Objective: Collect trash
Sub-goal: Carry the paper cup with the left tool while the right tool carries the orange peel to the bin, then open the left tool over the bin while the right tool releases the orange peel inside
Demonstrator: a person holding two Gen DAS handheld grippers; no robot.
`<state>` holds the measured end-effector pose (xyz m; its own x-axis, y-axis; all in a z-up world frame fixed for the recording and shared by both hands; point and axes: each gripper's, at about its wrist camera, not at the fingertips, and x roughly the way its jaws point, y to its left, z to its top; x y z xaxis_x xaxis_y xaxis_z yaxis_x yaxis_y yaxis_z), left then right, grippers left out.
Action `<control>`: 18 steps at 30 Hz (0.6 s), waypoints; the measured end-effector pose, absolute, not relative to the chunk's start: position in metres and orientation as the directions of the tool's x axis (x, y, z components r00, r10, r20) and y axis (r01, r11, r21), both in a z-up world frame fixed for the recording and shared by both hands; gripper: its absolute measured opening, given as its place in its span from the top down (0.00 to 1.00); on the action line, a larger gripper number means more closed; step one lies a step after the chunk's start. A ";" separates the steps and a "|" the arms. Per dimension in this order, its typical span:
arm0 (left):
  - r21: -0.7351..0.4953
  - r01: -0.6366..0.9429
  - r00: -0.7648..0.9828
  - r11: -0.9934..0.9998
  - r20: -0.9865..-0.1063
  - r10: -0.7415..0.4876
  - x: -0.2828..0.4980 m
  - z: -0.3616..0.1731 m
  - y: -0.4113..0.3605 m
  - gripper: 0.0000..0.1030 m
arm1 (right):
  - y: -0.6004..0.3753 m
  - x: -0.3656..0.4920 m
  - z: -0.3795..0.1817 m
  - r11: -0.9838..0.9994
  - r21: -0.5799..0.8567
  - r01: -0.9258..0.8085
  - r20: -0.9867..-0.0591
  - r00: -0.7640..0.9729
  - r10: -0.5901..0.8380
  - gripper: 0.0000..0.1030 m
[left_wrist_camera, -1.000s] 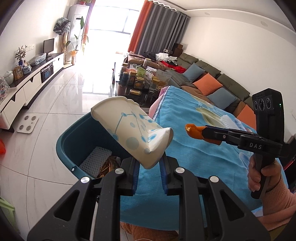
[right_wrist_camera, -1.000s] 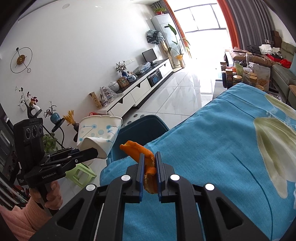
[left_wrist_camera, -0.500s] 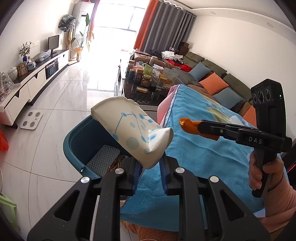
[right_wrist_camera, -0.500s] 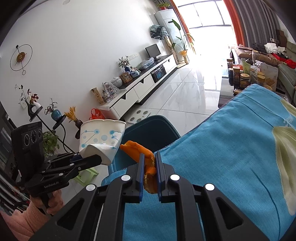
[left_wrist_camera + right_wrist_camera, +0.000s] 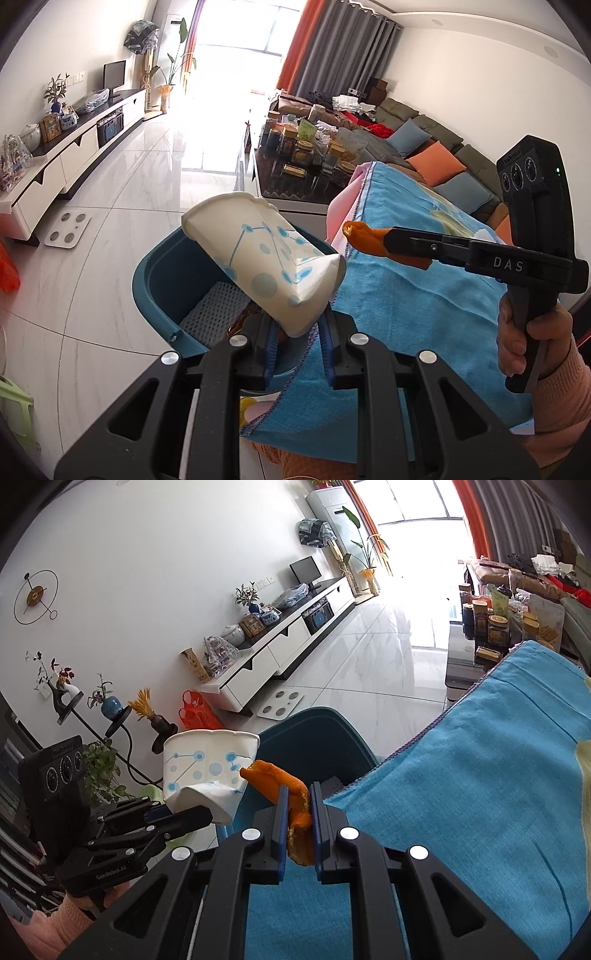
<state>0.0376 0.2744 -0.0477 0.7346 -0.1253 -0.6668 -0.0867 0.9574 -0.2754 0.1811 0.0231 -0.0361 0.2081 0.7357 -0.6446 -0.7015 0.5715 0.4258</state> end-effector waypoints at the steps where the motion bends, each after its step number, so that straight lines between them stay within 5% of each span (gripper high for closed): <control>1: -0.277 -0.087 0.733 0.957 -0.668 -0.127 0.039 -0.049 0.275 0.81 | 0.025 0.182 -0.036 0.572 0.427 -0.701 -0.646 0.207 0.735 0.90; 18: -0.274 -0.136 0.690 0.952 -0.716 -0.107 0.062 -0.069 0.279 0.81 | 0.065 0.191 -0.050 0.602 0.413 -0.683 -0.688 0.200 0.698 0.90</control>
